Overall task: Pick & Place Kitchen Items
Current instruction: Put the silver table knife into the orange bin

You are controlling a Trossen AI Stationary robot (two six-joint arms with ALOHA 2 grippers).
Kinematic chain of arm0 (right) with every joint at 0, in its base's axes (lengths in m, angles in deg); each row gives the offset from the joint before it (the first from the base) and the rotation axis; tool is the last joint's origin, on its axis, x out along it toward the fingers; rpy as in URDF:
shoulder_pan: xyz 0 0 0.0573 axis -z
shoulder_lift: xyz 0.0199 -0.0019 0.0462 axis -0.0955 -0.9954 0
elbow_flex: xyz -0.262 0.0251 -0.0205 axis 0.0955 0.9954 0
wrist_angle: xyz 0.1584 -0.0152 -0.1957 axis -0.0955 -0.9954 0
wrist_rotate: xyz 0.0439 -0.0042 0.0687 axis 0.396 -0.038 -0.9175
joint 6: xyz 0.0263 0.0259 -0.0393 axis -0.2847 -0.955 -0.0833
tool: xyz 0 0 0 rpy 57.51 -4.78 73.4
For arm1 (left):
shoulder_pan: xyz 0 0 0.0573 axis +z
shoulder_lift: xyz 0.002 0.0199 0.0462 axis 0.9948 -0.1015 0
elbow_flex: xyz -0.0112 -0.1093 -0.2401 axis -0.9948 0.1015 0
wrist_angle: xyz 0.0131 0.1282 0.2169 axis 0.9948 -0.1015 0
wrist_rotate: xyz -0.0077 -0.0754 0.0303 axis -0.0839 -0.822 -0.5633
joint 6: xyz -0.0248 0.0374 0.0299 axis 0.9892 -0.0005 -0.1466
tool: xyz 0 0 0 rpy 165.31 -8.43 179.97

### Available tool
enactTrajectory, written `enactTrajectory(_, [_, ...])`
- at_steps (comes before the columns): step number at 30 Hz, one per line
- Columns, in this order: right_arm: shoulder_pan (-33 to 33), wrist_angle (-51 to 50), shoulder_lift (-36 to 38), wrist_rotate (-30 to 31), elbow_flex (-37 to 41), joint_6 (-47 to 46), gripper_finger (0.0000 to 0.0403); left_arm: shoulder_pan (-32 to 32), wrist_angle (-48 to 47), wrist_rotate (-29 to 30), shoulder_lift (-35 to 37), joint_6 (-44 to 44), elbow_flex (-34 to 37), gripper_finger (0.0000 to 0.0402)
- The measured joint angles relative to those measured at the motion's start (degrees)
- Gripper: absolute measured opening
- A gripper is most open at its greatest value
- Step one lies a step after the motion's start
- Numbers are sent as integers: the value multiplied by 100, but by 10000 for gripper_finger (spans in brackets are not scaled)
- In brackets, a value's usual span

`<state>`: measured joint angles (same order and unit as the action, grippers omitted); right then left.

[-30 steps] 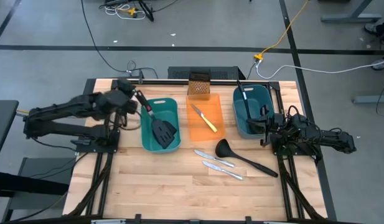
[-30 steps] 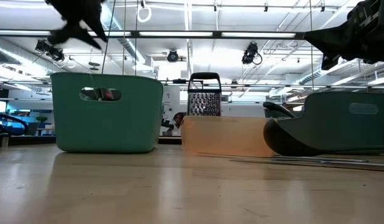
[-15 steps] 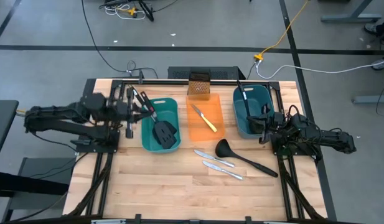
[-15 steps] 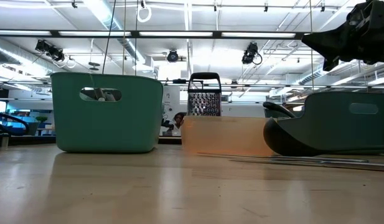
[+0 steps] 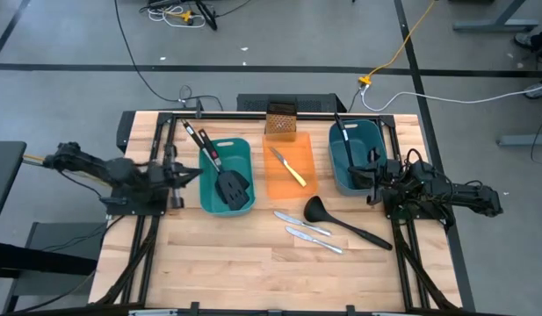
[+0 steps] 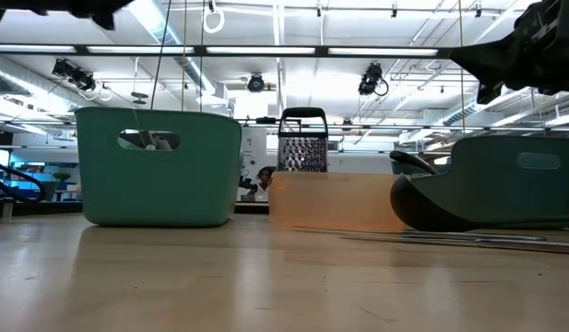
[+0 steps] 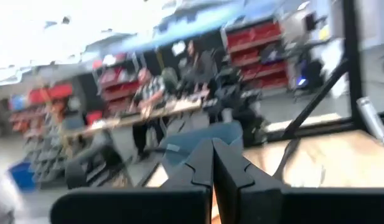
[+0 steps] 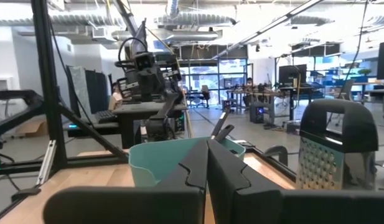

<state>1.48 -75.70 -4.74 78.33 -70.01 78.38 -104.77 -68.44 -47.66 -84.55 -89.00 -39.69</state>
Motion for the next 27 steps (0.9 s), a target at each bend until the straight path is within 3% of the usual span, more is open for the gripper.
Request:
enactTrajectory(5, [0, 1, 0, 4, 0, 1, 9, 171, -445, -222, 659, -406, 101, 1])
enactTrajectory(13, [0, 83, 1, -7, 0, -135, 9, 1242, -560, -1785, 955, -59, 506, 1])
enactTrajectory(16, [2, 134, 1, -191, 0, -222, 9, 1529, -535, -2092, 1052, 93, 762, 1])
enactTrajectory(22, [1, 218, 1, -442, 0, -264, 9, 1669, -155, -2190, 1902, 55, 1333, 1])
enactTrajectory(27, [2, 195, 1, -490, 0, -293, 9, 1678, 186, -2133, 1863, 60, 1572, 0])
